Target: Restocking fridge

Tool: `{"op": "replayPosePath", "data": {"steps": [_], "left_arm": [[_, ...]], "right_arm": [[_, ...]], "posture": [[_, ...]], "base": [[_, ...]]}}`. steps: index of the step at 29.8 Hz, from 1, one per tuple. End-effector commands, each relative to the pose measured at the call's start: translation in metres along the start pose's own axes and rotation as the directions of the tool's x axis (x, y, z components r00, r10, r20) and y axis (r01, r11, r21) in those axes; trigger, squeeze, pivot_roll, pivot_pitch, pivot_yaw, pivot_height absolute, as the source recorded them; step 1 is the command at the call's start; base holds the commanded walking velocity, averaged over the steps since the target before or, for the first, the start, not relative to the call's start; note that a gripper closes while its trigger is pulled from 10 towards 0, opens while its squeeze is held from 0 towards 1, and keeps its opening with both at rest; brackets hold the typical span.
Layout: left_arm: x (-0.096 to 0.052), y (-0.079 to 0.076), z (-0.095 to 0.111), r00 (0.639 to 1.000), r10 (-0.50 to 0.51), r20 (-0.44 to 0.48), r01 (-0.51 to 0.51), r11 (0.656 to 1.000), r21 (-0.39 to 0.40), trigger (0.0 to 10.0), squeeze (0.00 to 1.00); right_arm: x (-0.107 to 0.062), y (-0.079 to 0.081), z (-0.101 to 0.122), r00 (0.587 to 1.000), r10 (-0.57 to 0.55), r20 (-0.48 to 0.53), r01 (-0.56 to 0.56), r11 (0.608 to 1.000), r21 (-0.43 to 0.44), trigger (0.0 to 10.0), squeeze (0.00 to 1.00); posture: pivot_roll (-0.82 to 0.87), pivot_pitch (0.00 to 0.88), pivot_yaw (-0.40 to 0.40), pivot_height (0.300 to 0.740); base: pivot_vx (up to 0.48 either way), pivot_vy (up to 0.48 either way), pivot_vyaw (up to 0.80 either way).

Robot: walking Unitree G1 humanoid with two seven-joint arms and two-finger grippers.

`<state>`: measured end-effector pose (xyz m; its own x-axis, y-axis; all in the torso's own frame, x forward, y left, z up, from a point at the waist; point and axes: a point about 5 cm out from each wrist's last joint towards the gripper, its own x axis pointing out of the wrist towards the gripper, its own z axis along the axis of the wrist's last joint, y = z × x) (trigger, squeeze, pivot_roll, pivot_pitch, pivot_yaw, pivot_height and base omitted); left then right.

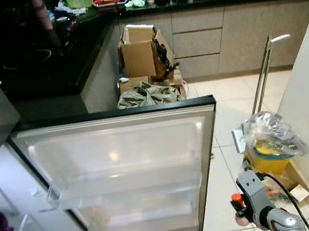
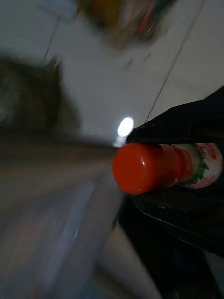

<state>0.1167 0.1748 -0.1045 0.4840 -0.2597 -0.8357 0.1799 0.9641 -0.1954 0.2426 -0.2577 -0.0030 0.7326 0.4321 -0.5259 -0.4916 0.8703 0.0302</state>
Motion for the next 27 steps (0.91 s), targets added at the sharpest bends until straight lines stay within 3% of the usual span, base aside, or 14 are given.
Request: {"op": "replayPosePath", "data": {"steps": [1,2,5,8,12,15,17,21,27], "left_arm": [[-0.001,-0.004,-0.009,1.000,-0.012,-0.026,0.012,1.000,-0.016,10.0,0.00],[-0.001,-0.004,-0.010,1.000,-0.012,-0.026,0.012,1.000,-0.016,10.0,0.00],[-0.002,-0.004,-0.010,1.000,-0.012,-0.027,0.012,1.000,-0.016,10.0,0.00],[-0.002,-0.003,-0.010,1.000,-0.012,-0.029,0.012,1.000,-0.012,10.0,0.00],[-0.002,-0.004,-0.010,0.999,-0.014,-0.029,0.014,1.000,-0.008,10.0,0.00],[-0.002,-0.004,-0.010,0.999,-0.017,-0.030,0.017,1.000,-0.001,10.0,0.00],[-0.002,-0.004,-0.010,0.999,-0.017,-0.030,0.017,1.000,-0.001,10.0,0.00],[-0.002,-0.001,-0.008,1.000,-0.009,-0.019,0.009,1.000,-0.001,10.0,0.00],[-0.003,0.002,-0.007,1.000,0.001,-0.011,-0.001,1.000,0.005,10.0,0.00]], "right_arm": [[-0.002,-0.001,0.011,0.994,0.093,0.050,-0.093,0.996,-0.007,10.0,0.00],[-0.003,0.002,0.018,0.979,0.189,0.077,-0.188,0.982,-0.013,10.0,0.00],[-0.005,0.005,0.024,0.956,0.277,0.097,-0.276,0.961,-0.024,10.0,0.00],[-0.015,0.019,0.044,0.844,0.520,0.130,-0.516,0.854,-0.069,10.0,0.00],[-0.018,0.025,0.061,0.796,0.577,0.184,-0.569,0.816,-0.100,10.0,0.00],[-0.020,0.032,0.096,0.725,0.617,0.307,-0.587,0.786,-0.193,10.0,0.00],[-0.020,0.032,0.096,0.725,0.617,0.307,-0.587,0.786,-0.193,10.0,0.00],[-0.017,0.037,0.146,0.672,0.578,0.464,-0.482,0.816,-0.319,10.0,0.00],[-0.012,0.040,0.164,0.687,0.536,0.490,-0.401,0.843,-0.359,10.0,0.00]], "posture": [[-0.07,0.000,-0.024,0.740],[-0.07,0.000,-0.025,0.740],[-0.07,0.000,-0.025,0.740],[-0.07,0.000,-0.027,0.740],[-0.07,0.000,-0.025,0.740],[-0.07,0.000,-0.022,0.740],[-0.07,0.000,-0.022,0.740],[-0.07,0.000,-0.020,0.740],[-0.06,0.000,-0.016,0.740]], "base": [[0.000,0.000,0.00],[0.000,0.000,0.00],[0.000,0.000,0.00],[0.000,0.000,0.00],[0.000,0.000,0.00],[0.000,0.000,0.00],[0.000,0.000,0.00],[0.000,0.000,0.00],[0.000,0.000,0.00]]}}
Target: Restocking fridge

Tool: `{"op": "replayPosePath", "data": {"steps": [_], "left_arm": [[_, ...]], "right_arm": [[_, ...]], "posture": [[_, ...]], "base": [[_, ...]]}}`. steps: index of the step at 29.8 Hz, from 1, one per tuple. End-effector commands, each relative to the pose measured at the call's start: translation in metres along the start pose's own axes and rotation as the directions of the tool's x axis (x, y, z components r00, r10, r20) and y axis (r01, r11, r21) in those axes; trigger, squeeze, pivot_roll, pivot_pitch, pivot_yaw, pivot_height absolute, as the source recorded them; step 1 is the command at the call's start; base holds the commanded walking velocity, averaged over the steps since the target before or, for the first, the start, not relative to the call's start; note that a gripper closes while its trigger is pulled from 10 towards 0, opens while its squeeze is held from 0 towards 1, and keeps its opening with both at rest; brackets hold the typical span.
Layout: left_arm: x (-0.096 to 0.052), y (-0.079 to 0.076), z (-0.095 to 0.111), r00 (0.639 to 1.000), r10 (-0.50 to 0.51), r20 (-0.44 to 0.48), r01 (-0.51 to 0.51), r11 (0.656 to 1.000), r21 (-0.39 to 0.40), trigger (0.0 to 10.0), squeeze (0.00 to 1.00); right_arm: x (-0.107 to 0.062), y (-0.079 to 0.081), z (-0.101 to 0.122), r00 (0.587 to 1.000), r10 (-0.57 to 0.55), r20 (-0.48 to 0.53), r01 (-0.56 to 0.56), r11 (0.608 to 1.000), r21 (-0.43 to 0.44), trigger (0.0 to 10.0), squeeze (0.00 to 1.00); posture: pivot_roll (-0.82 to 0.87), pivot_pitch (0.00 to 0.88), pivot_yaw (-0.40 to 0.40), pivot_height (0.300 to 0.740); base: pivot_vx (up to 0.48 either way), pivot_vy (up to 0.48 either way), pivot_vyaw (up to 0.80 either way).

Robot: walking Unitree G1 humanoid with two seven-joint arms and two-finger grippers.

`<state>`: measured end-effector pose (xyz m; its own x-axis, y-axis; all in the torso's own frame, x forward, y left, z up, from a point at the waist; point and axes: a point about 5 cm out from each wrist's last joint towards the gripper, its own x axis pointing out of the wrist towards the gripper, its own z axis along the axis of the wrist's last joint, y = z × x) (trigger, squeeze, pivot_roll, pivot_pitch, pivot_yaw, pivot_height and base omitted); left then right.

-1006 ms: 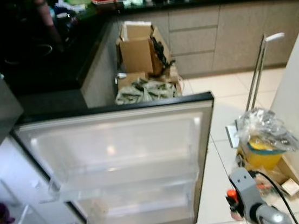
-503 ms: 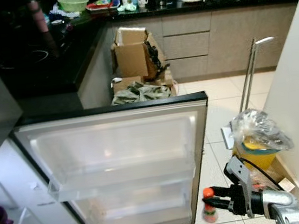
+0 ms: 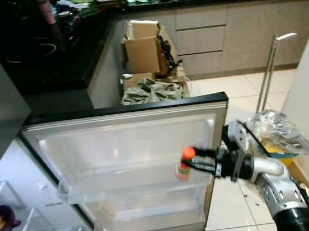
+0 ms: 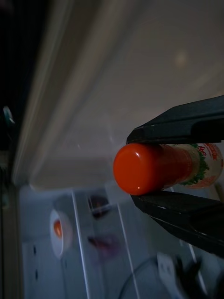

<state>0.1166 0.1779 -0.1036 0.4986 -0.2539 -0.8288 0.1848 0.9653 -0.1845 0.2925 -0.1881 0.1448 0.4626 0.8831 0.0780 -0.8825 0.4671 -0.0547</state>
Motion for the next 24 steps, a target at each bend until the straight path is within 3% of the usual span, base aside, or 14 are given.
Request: {"op": "replayPosePath", "data": {"steps": [1,2,4,5,8,10,13,17,18,19,21,22,23,24], "left_arm": [[-0.002,0.005,0.004,0.999,0.007,0.042,-0.006,1.000,-0.027,10.0,0.00],[-0.002,0.005,0.004,0.999,0.007,0.042,-0.006,1.000,-0.027,10.0,0.00],[-0.002,0.016,0.028,0.984,0.043,0.174,-0.030,0.996,-0.078,10.0,0.00],[-0.002,0.016,0.028,0.984,0.043,0.174,-0.030,0.996,-0.078,10.0,0.00],[-0.008,0.038,0.062,0.940,0.091,0.329,-0.059,0.993,-0.106,10.0,0.00],[-0.008,0.038,0.062,0.940,0.091,0.329,-0.059,0.993,-0.106,10.0,0.00],[-0.016,0.045,0.091,0.891,-0.001,0.455,0.015,0.999,-0.029,10.0,0.00],[-0.017,0.045,0.097,0.877,-0.032,0.479,0.037,0.999,-0.001,10.0,0.00],[-0.021,0.046,0.106,0.855,-0.086,0.511,0.059,0.996,0.068,10.0,0.00],[-0.021,0.046,0.106,0.855,-0.086,0.511,0.059,0.996,0.068,10.0,0.00],[-0.033,0.051,0.126,0.789,-0.177,0.589,0.098,0.982,0.163,10.0,0.00],[-0.033,0.051,0.126,0.789,-0.177,0.589,0.098,0.982,0.163,10.0,0.00],[-0.037,0.052,0.133,0.762,-0.210,0.613,0.114,0.975,0.193,10.0,0.00],[-0.051,0.053,0.150,0.674,-0.309,0.671,0.175,0.949,0.261,10.0,0.00]], "right_arm": [[0.006,-0.001,0.001,0.999,-0.037,-0.016,0.037,0.999,-0.040,10.0,0.00],[0.006,-0.001,0.001,0.999,-0.037,-0.016,0.037,0.999,-0.040,10.0,0.00],[0.012,-0.003,0.000,0.997,-0.066,-0.040,0.064,0.996,-0.063,10.0,0.00],[0.012,-0.003,0.000,0.997,-0.066,-0.040,0.064,0.996,-0.063,10.0,0.00],[0.019,-0.009,-0.004,0.988,-0.127,-0.086,0.117,0.987,-0.109,10.0,0.00],[0.019,-0.009,-0.004,0.988,-0.127,-0.086,0.117,0.987,-0.109,10.0,0.00],[0.024,-0.015,-0.003,0.977,-0.190,-0.094,0.176,0.974,-0.144,10.0,0.00],[0.025,-0.016,-0.003,0.974,-0.206,-0.094,0.191,0.970,-0.151,10.0,0.00],[0.024,-0.018,-0.003,0.967,-0.232,-0.102,0.214,0.963,-0.161,10.0,0.00],[0.024,-0.018,-0.003,0.967,-0.232,-0.102,0.214,0.963,-0.161,10.0,0.00],[0.022,-0.023,-0.003,0.952,-0.282,-0.122,0.259,0.949,-0.179,10.0,0.00],[0.022,-0.023,-0.003,0.952,-0.282,-0.122,0.259,0.949,-0.179,10.0,0.00],[0.022,-0.025,-0.003,0.946,-0.299,-0.128,0.274,0.944,-0.183,10.0,0.00],[0.020,-0.029,-0.007,0.932,-0.326,-0.161,0.294,0.936,-0.195,10.0,0.00]], "posture": [[-0.06,0.000,-0.016,0.740],[-0.06,0.000,-0.016,0.740],[-0.06,0.000,-0.016,0.740],[-0.06,0.000,-0.016,0.740],[-0.05,0.000,-0.021,0.740],[-0.05,0.000,-0.021,0.740],[-0.05,0.000,-0.019,0.740],[-0.05,0.000,-0.019,0.740],[-0.04,0.007,-0.015,0.740],[-0.04,0.007,-0.015,0.740],[-0.04,0.007,-0.015,0.740],[-0.04,0.007,-0.015,0.740],[-0.04,0.007,-0.015,0.740],[-0.05,0.007,-0.020,0.740]], "base": [[0.000,0.000,0.00],[0.000,0.000,0.00],[0.000,0.000,0.00],[0.000,0.000,0.00],[0.000,0.000,0.00],[0.000,0.000,0.00],[0.000,0.000,0.00],[0.000,0.000,0.00],[0.000,0.000,0.00],[0.000,0.000,0.00],[0.000,0.000,0.00],[0.000,0.000,0.00],[0.000,0.000,0.00],[0.000,0.000,0.00]]}}
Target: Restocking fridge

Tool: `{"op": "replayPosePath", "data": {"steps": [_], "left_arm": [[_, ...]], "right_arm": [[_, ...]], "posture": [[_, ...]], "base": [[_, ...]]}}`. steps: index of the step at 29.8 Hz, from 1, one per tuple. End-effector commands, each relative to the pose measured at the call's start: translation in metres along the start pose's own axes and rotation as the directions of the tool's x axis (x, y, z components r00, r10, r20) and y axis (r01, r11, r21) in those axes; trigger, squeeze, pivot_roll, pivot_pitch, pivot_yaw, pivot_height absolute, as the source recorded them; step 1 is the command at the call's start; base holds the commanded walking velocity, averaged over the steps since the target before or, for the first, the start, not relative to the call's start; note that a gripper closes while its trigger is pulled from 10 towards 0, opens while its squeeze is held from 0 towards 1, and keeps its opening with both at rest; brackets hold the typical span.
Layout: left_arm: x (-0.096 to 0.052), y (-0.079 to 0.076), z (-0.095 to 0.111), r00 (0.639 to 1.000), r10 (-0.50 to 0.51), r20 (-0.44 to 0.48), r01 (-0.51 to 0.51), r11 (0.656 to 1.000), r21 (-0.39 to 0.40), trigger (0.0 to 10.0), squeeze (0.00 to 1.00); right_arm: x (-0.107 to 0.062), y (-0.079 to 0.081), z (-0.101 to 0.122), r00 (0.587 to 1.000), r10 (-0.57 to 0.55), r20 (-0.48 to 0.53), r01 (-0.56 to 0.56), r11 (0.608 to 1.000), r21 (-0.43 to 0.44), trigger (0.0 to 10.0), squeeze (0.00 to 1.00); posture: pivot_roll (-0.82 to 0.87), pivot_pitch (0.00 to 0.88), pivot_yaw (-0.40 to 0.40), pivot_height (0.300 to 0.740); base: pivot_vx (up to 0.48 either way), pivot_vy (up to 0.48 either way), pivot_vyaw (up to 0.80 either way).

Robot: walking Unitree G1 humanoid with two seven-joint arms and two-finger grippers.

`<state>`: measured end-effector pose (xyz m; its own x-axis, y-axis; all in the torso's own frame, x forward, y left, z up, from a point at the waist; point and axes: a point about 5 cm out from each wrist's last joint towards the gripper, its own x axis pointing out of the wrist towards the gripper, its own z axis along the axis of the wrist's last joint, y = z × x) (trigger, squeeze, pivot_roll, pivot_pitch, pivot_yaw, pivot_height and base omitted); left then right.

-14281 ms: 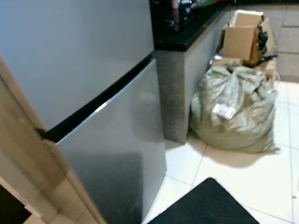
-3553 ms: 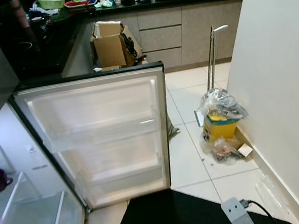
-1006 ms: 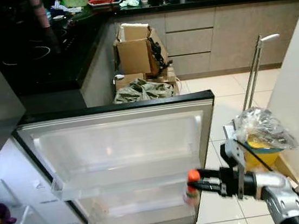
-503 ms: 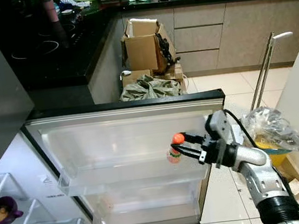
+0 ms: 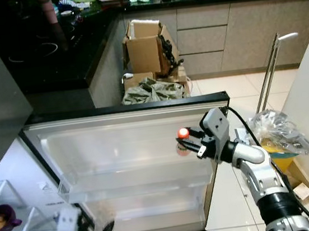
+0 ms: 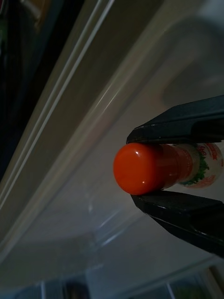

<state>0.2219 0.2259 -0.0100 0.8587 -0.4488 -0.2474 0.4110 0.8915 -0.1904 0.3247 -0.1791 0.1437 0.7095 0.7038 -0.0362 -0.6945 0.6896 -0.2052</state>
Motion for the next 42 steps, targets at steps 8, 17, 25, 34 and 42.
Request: {"op": "replayPosePath", "data": {"steps": [8,17,25,34,42], "left_arm": [[-0.013,0.000,0.053,0.937,-0.305,0.171,0.295,0.952,0.085,10.0,0.00],[-0.042,-0.011,0.050,0.867,-0.497,0.042,0.495,0.867,0.054,10.0,0.00],[-0.052,-0.021,0.037,0.851,-0.525,0.003,0.525,0.851,-0.024,10.0,0.00],[-0.054,-0.025,0.045,0.843,-0.538,0.026,0.538,0.843,-0.018,10.0,0.00],[-0.048,-0.040,0.057,0.812,-0.581,0.057,0.581,0.814,0.015,10.0,0.00]], "right_arm": [[0.000,-0.011,-0.006,0.995,-0.072,-0.071,0.071,0.997,-0.022,10.0,0.00],[0.002,-0.013,-0.009,0.991,-0.107,-0.085,0.106,0.994,-0.024,10.0,0.00],[0.002,-0.016,-0.010,0.989,-0.126,-0.083,0.125,0.992,-0.019,10.0,0.00],[0.007,-0.014,-0.004,0.992,-0.120,-0.029,0.121,0.992,0.030,10.0,0.00],[0.033,0.003,-0.003,0.998,-0.057,-0.016,0.058,0.994,0.092,10.0,0.00]], "posture": [[-0.04,0.008,-0.023,0.740],[-0.04,0.008,-0.024,0.740],[-0.03,0.012,-0.022,0.740],[-0.03,0.013,-0.022,0.740],[-0.03,0.033,-0.032,0.740]], "base": [[0.000,0.000,0.00],[0.000,0.000,0.00],[0.000,0.000,0.00],[0.000,0.000,0.00],[0.000,0.000,0.00]]}}
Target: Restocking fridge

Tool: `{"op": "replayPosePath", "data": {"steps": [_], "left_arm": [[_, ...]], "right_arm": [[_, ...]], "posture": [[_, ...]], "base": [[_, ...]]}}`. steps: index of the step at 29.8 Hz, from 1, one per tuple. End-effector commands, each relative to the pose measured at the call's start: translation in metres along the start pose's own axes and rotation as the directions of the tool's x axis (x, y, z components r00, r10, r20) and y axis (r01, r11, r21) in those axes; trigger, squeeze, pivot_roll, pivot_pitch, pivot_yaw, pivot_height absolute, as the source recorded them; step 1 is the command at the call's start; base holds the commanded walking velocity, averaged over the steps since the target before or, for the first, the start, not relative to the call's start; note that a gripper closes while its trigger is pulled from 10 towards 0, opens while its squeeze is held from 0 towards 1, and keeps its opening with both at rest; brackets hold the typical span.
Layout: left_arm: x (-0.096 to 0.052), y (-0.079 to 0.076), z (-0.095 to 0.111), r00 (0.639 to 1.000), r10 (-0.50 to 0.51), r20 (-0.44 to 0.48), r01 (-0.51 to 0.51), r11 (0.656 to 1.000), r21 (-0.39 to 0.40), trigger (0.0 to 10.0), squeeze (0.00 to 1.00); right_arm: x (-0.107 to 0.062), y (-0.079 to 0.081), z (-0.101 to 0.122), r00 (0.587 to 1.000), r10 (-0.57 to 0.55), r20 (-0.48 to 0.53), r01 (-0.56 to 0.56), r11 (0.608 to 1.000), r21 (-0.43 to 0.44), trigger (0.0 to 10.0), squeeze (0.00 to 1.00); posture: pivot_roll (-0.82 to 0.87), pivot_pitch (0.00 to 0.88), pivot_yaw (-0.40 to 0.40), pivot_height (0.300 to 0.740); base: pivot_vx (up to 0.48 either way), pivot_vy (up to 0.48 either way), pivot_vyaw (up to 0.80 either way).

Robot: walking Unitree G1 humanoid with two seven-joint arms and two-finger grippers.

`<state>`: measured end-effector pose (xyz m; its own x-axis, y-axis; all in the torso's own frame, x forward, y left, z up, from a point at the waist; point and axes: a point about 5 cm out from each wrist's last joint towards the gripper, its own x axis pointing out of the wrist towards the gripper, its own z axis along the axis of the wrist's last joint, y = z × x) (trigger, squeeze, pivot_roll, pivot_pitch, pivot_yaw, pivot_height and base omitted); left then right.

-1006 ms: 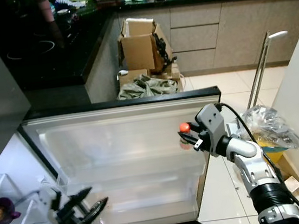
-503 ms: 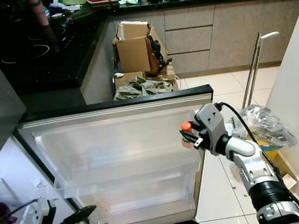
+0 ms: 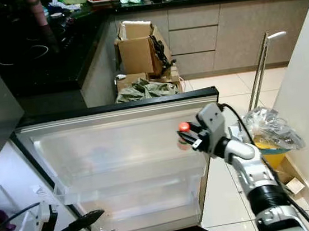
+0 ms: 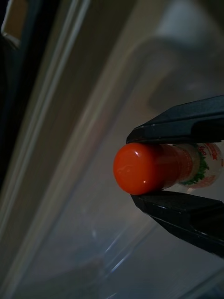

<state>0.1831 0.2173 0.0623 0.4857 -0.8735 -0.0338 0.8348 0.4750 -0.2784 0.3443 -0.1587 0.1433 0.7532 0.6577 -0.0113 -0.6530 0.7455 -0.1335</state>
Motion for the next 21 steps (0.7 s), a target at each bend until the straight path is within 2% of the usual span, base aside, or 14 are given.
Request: {"op": "replayPosePath", "data": {"steps": [1,8,21], "left_arm": [[0.001,-0.003,0.001,1.000,-0.010,-0.005,0.010,1.000,-0.006,10.0,0.00],[0.014,-0.005,0.006,1.000,-0.012,0.025,0.012,1.000,0.018,10.0,0.00],[0.011,-0.011,0.008,0.999,-0.035,-0.010,0.035,0.999,0.009,10.0,0.00]], "right_arm": [[0.005,0.003,-0.004,1.000,0.009,-0.028,-0.008,1.000,0.018,10.0,0.00],[0.018,0.007,-0.015,0.991,-0.036,-0.129,0.035,0.999,-0.012,10.0,0.00],[0.020,-0.004,-0.019,0.972,-0.163,-0.171,0.159,0.987,-0.033,10.0,0.00]], "posture": [[-0.03,0.033,-0.032,0.740],[-0.02,0.059,-0.040,0.740],[-0.02,0.095,-0.029,0.740]], "base": [[0.000,0.000,0.00],[0.000,0.000,0.00],[0.000,0.000,0.00]]}}
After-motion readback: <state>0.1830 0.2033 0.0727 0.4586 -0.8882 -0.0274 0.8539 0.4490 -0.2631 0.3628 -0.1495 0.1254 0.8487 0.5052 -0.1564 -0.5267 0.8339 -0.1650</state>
